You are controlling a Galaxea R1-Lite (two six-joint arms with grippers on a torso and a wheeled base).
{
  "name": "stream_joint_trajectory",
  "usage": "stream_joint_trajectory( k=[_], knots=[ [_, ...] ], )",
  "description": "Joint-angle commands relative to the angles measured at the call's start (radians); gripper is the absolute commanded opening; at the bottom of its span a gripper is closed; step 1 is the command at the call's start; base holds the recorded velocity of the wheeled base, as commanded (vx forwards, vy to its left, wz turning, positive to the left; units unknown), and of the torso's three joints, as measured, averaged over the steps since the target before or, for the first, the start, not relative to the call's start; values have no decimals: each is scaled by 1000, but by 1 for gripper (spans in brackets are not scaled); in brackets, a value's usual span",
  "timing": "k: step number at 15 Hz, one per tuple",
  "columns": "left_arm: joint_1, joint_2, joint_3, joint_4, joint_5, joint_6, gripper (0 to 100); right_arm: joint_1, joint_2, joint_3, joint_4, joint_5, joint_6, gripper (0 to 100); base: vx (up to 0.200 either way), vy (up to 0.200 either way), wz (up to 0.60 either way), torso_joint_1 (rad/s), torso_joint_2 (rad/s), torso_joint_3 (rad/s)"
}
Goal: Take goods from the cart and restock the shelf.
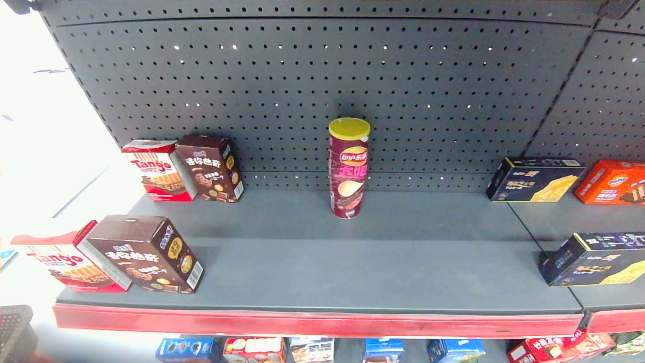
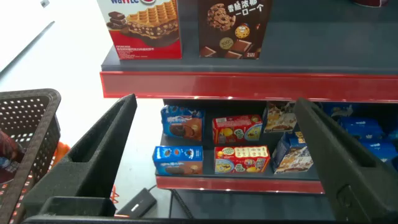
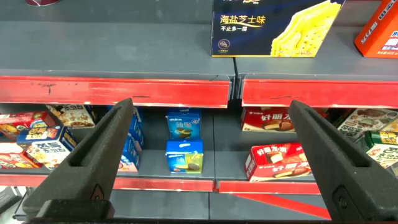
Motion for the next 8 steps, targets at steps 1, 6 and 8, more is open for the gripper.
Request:
stream_joint_trajectory(
  k=[1, 6, 8],
  knots=[
    [0, 1, 0, 0, -1, -1, 100, 0, 2, 0, 0, 2, 0, 100, 0, 0, 0, 0, 0, 0],
    [0, 1, 0, 0, -1, -1, 100, 0, 2, 0, 0, 1, 0, 100, 0, 0, 0, 0, 0, 0],
    [0, 1, 0, 0, -1, -1, 100, 0, 2, 0, -2, 1, 1, 100, 0, 0, 0, 0, 0, 0]
  ],
)
